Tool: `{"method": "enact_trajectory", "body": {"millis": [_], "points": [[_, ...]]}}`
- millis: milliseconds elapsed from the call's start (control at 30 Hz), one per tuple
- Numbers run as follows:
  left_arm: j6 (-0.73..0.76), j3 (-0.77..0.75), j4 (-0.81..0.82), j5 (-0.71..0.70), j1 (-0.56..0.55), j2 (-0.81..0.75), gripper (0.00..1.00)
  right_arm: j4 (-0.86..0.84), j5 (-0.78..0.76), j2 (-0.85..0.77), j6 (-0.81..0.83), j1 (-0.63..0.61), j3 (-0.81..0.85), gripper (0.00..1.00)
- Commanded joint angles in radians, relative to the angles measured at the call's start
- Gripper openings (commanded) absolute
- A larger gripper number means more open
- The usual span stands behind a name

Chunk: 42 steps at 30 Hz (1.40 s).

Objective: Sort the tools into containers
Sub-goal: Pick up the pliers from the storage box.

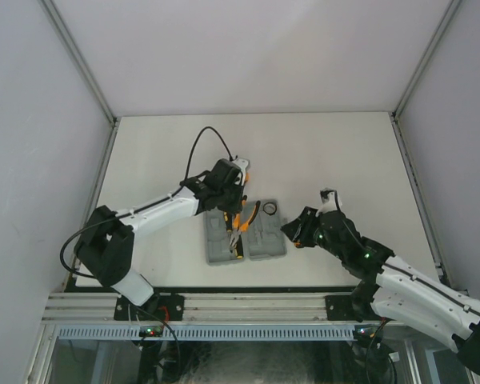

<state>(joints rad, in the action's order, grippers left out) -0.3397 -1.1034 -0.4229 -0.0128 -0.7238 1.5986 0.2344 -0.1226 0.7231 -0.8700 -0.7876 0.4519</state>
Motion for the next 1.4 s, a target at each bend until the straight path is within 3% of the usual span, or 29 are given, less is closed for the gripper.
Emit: {"method": "enact_trajectory", "body": {"millis": [0, 233, 600, 900, 1167, 1367], "points": [[-0.062, 0.045, 0.04, 0.03, 0.009, -0.078, 0.0, -0.038, -0.015, -0.013, -0.024, 0.003, -0.011, 0.38], [-0.162, 0.118, 0.046, 0.02, 0.008, -0.163, 0.0, -0.125, -0.027, 0.064, -0.048, 0.001, -0.007, 0.35], [-0.258, 0.129, -0.037, -0.086, -0.044, -0.251, 0.0, -0.244, -0.047, 0.393, -0.023, -0.084, 0.148, 0.31], [-0.276, 0.111, -0.051, -0.098, -0.077, -0.264, 0.0, -0.303, 0.023, 0.596, -0.017, -0.118, 0.272, 0.28], [-0.276, 0.116, -0.048, -0.097, -0.083, -0.281, 0.0, -0.34, 0.072, 0.644, -0.024, -0.123, 0.287, 0.27], [-0.281, 0.118, -0.073, -0.131, -0.083, -0.288, 0.0, -0.237, -0.023, 0.571, 0.013, -0.12, 0.277, 0.3]]}}
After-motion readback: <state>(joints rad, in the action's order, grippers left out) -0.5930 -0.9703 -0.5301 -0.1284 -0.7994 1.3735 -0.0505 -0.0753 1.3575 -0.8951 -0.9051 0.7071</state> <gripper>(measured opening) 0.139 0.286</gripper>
